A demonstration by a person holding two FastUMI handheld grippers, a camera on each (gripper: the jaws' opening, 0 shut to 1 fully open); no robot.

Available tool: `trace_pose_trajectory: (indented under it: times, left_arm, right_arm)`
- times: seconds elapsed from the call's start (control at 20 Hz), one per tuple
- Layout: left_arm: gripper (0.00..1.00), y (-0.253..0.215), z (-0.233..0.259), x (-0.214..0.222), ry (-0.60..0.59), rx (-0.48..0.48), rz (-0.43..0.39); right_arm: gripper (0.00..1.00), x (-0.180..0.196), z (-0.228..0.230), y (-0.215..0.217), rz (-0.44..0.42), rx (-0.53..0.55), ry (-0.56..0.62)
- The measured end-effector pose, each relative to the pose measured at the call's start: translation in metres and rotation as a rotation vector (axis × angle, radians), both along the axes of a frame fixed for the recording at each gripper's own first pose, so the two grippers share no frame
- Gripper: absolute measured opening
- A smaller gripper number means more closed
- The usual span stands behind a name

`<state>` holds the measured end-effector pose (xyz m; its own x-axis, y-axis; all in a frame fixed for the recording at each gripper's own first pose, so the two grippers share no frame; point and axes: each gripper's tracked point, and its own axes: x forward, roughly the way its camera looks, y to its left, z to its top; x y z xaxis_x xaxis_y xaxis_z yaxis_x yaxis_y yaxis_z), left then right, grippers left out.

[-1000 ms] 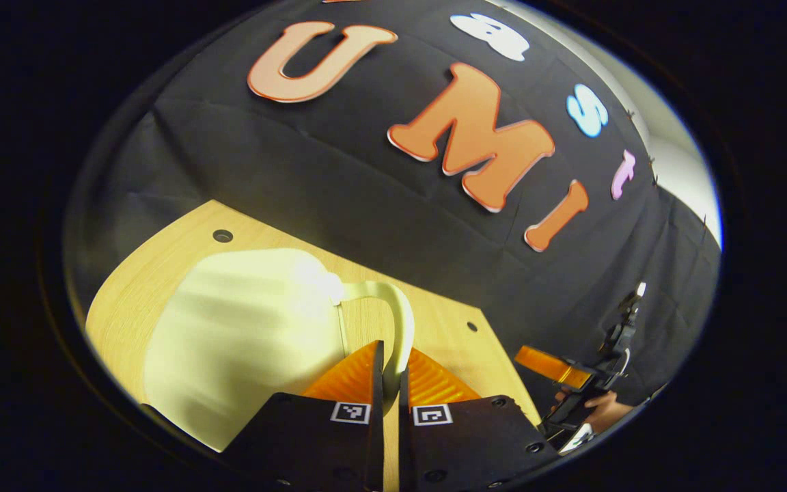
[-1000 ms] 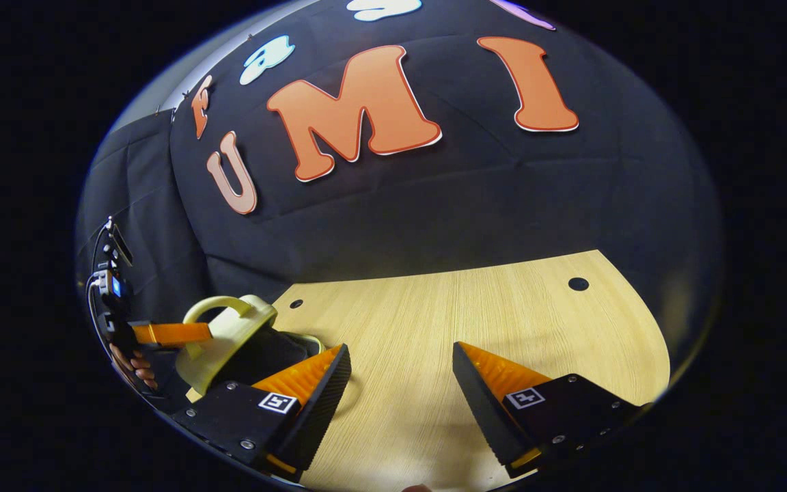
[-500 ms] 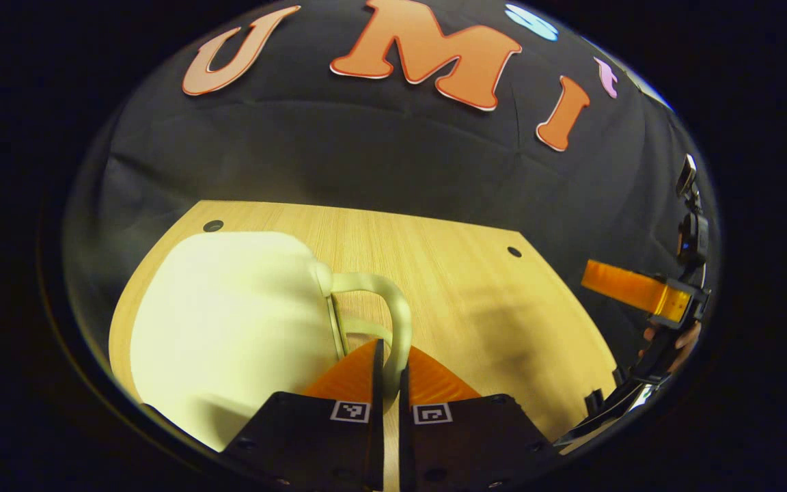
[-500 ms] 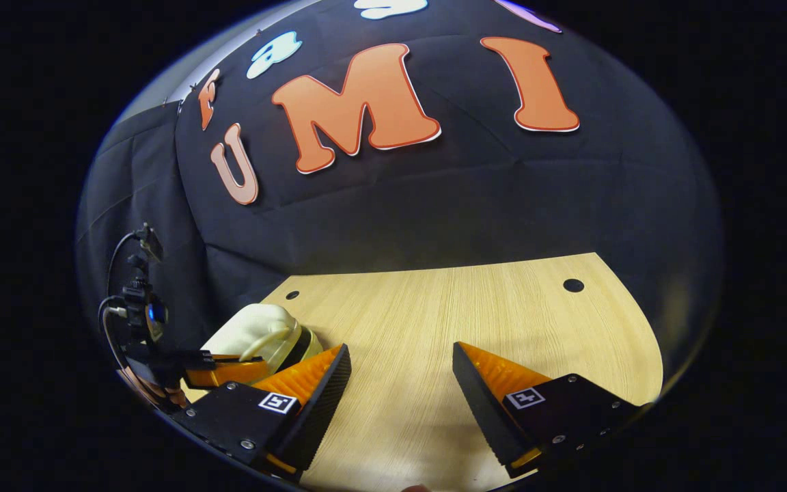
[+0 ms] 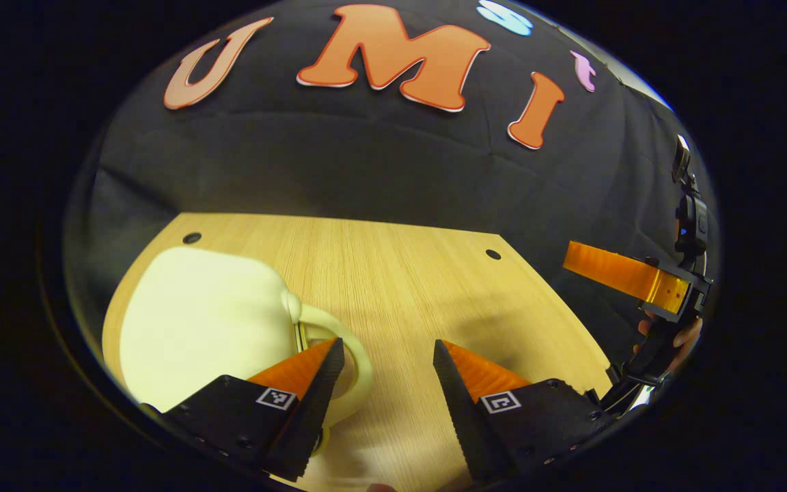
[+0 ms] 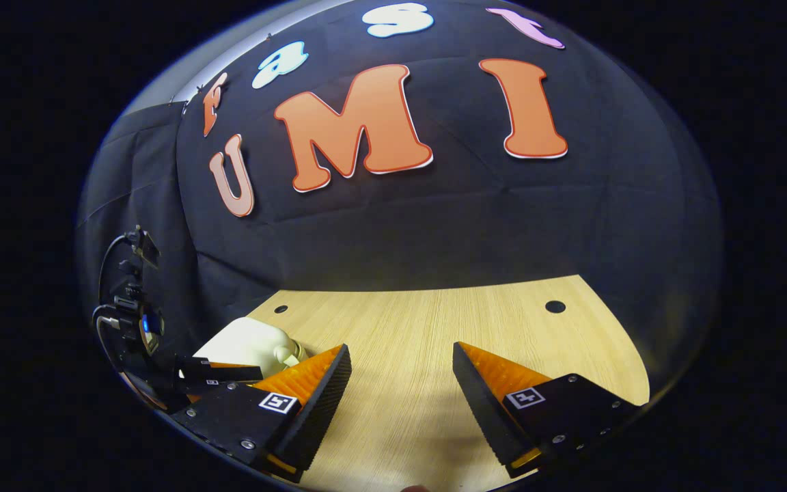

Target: First open the suitcase, pack the skin care products into it, and then close the suitcase.

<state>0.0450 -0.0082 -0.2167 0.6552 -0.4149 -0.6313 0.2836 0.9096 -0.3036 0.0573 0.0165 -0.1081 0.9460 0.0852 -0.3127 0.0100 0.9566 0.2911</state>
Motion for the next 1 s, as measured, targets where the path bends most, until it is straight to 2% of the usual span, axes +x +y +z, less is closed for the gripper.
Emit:
trace_pose_trajectory:
  times: [0.05,0.1,0.2,0.35,0.55,0.65,0.8,1.0]
  left_arm:
    - [0.77,-0.001,0.008,0.003,-0.028,0.003,0.001]
    - [0.88,-0.003,0.017,0.007,-0.06,0.009,0.01]
    - [0.95,-0.005,0.034,0.015,-0.122,0.017,0.031]
    - [0.95,-0.001,0.062,0.03,-0.25,0.043,0.083]
    - [0.95,0.014,0.107,0.035,-0.426,0.063,0.163]
    - [0.95,0.015,0.123,0.038,-0.465,0.06,0.19]
    - [0.97,0.01,0.133,0.034,-0.455,-0.015,0.22]
    - [1.0,0.02,0.142,0.037,-0.49,0.001,0.275]
  right_arm:
    - [0.95,0.001,0.005,0.001,-0.005,-0.011,-0.014]
    - [0.95,0.001,0.011,0.003,-0.003,-0.016,-0.028]
    - [0.95,0.0,0.026,0.009,0.0,-0.031,-0.071]
    - [0.95,-0.002,0.05,0.018,0.01,-0.085,-0.149]
    - [0.95,-0.006,0.073,0.035,0.032,-0.104,-0.222]
    - [0.95,-0.007,0.08,0.042,0.047,-0.108,-0.253]
    - [0.95,-0.014,0.085,0.055,0.092,-0.109,-0.266]
    - [0.95,-0.018,0.085,0.053,0.092,-0.126,-0.273]
